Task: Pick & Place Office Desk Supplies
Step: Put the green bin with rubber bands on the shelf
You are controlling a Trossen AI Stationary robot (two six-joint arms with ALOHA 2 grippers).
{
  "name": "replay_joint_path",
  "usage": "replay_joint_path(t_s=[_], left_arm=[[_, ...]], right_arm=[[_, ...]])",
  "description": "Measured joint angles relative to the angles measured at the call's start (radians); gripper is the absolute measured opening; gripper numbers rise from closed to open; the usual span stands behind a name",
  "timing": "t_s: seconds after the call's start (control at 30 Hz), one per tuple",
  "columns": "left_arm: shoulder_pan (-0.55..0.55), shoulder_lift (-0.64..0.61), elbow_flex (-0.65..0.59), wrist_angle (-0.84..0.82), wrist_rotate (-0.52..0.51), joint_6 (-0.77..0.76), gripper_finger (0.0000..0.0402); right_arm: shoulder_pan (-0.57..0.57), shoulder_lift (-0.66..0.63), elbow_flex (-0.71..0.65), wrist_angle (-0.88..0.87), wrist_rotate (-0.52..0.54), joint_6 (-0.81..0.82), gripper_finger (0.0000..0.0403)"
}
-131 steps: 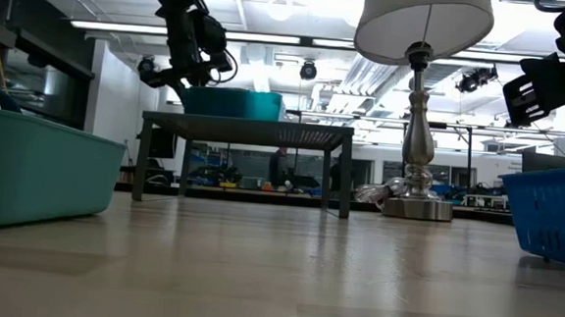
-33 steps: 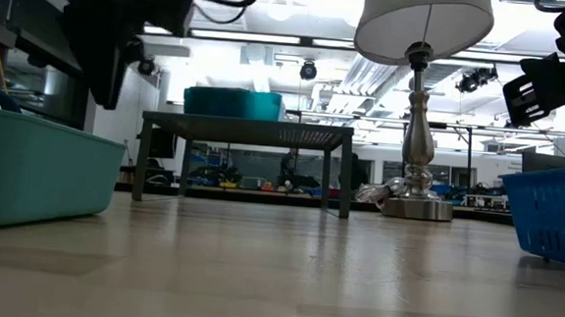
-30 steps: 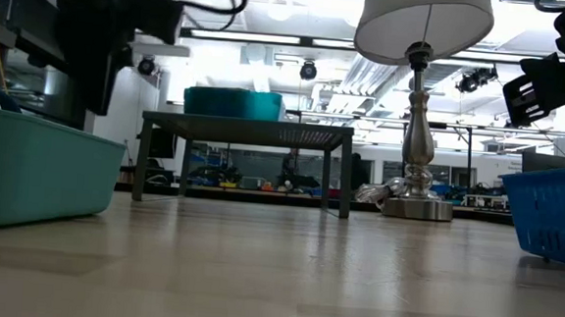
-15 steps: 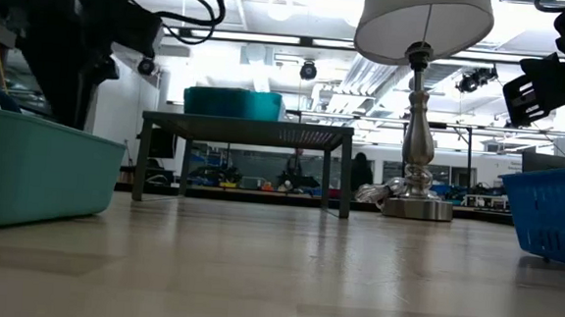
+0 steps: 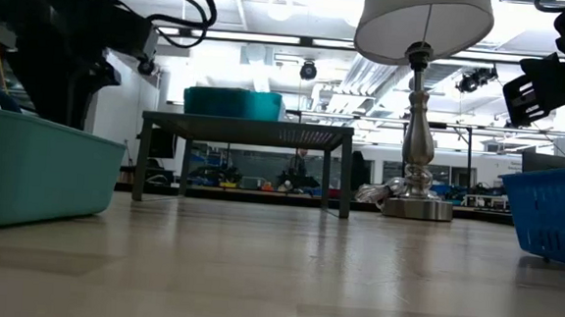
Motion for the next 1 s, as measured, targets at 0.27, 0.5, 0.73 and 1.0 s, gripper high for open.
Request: replay_joint_path(t_s=[0.27, 0.5, 0.73, 1.0], left_arm=[[0.000, 0.000, 0.000, 0.026, 0.000, 0.063, 0.0099], [0.000, 0.004, 0.000, 0.035, 0.010, 0.049, 0.0099], [0.000, 0.070, -0.003, 0.053, 0.037, 0.048, 0.0099], [0.000, 0.117, -0.004, 0.059, 0.054, 0.059, 0.0099]], right_arm=[[0.000, 0.000, 0.000, 0.000, 0.000, 0.000, 0.0134], [0.000, 0.000, 0.000, 0.000, 0.000, 0.000, 0.0134], [0.000, 0.000, 0.000, 0.001, 0.000, 0.000, 0.0134], [0.000, 0.000, 0.000, 0.001, 0.000, 0.000, 0.0134]])
